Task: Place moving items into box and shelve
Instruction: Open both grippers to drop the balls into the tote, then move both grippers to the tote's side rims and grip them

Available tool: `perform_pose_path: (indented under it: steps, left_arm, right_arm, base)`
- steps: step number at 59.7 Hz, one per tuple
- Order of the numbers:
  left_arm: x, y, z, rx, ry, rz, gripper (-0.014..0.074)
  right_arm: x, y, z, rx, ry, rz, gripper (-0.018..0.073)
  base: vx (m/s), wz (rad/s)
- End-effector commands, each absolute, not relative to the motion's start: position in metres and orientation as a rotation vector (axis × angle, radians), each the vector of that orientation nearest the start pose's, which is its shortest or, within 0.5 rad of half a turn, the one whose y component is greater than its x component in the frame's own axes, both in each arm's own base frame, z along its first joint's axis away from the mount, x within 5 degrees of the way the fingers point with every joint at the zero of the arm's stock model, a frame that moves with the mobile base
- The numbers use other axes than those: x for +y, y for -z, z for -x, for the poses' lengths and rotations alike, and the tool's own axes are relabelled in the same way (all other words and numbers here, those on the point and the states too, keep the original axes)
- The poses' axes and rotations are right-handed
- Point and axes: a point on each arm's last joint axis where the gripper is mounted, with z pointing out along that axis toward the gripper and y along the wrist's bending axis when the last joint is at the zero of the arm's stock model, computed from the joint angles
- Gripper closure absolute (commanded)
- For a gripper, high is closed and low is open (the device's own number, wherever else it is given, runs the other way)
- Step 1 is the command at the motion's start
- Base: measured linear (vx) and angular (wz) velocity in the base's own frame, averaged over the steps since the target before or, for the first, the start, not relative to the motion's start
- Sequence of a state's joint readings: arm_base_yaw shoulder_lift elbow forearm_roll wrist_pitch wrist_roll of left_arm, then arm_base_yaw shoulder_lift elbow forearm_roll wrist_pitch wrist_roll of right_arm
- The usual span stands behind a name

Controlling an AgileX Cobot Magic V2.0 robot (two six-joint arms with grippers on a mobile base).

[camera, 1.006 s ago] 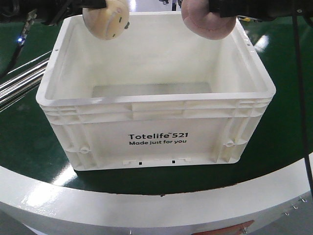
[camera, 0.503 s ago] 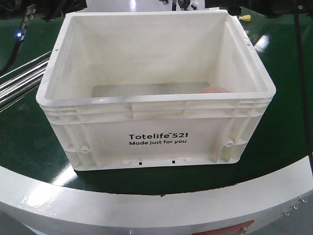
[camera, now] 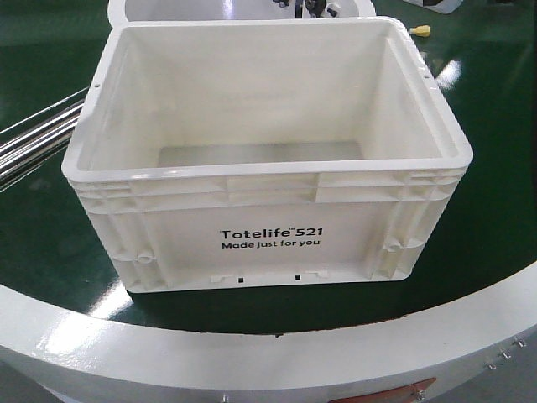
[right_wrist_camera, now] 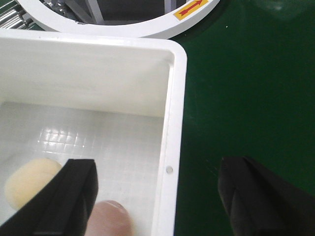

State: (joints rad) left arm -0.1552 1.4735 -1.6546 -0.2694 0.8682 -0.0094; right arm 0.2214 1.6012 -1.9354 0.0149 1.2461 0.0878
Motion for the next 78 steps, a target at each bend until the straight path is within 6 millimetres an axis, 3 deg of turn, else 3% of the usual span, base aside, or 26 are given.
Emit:
perform_pose_path:
  steps: [1, 13, 32, 53, 70, 78]
  left_arm:
    - [-0.066, -0.463, -0.308, 2.134, 0.406, -0.062, 0.0022]
    - [-0.071, -0.448, -0.318, 2.218, 0.44, -0.067, 0.0022]
    - [-0.071, -0.447, -0.322, 2.199, 0.42, -0.085, 0.0022]
    - [-0.064, -0.444, -0.325, 2.208, 0.306, -0.08, 0.0021]
    - [-0.068, -0.411, -0.347, 2.352, 0.318, -0.051, 0.0021]
    - [-0.069, -0.406, -0.354, 2.343, 0.318, -0.046, 0.0022]
  right_arm:
    - [0.074, -0.475, -0.317, 2.377, -0.192, 0.145, 0.0008]
    - [0.077, -0.468, -0.326, 2.397, -0.2, 0.157, 0.0012]
    - [0.074, -0.467, -0.328, 2.396, -0.151, 0.157, 0.0012]
    - [0.076, -0.453, -0.342, 2.437, -0.138, 0.159, 0.0012]
    - [0.079, -0.437, -0.355, 2.48, -0.131, 0.162, 0.0012]
    - [0.078, -0.43, -0.361, 2.495, -0.096, 0.161, 0.0012]
  base:
    - [0.0, 0.0]
    - [0.0, 0.0]
    - [0.0, 0.0]
    - [0.0, 0.0]
    - [0.0, 0.0]
    - [0.0, 0.0]
